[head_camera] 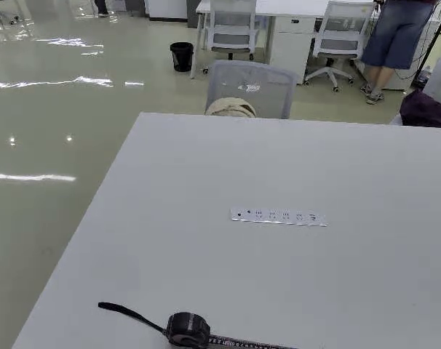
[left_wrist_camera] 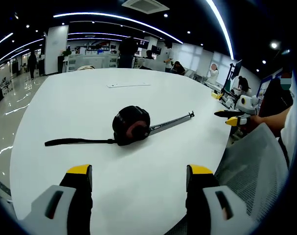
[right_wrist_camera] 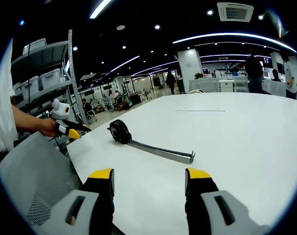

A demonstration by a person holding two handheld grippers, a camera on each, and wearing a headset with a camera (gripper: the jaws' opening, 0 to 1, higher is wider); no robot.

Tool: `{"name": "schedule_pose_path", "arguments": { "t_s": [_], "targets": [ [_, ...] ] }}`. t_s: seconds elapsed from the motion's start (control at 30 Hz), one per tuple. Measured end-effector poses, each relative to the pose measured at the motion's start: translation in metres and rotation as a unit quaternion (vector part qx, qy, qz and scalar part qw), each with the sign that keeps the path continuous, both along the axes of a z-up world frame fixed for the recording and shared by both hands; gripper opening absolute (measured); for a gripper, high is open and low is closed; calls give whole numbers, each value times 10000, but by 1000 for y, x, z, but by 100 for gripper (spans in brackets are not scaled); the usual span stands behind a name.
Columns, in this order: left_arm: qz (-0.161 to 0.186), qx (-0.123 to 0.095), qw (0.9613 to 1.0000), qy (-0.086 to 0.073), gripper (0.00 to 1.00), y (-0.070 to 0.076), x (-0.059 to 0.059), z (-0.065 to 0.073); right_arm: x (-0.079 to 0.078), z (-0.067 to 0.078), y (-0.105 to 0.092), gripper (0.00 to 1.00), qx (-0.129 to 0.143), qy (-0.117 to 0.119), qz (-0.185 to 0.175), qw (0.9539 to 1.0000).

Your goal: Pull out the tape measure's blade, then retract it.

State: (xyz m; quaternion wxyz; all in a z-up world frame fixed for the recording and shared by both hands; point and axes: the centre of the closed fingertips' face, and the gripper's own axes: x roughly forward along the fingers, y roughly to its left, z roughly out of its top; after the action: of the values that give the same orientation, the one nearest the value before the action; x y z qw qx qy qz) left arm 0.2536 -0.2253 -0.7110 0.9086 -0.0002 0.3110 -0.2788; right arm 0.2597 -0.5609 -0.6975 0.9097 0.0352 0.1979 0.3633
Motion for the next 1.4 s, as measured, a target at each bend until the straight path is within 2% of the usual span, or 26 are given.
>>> {"name": "schedule_pose_path", "arguments": {
  "t_s": [0.27,0.33,0.53,0.87,1.23,1.4],
  "targets": [
    [48,-6,10000,38,77,2,2,-1,1,0,0,58,4,-10,7,10000],
    [214,-144,9996,135,77,4,3,1,1,1,1,58,-7,-16,20,10000],
    [464,-222,9986,134,77,7,10,6,1,0,3,58,-12,-21,70,10000],
    [897,-303,9952,250,79,3,17,1,5,1,2,58,-3,-36,68,10000],
    [1094,-344,9929,317,80,-6,24,-3,7,1,3,57,40,-38,59,10000],
    [1234,-440,9907,362,80,-10,28,-5,7,0,3,57,61,-21,55,10000]
  ]
}}
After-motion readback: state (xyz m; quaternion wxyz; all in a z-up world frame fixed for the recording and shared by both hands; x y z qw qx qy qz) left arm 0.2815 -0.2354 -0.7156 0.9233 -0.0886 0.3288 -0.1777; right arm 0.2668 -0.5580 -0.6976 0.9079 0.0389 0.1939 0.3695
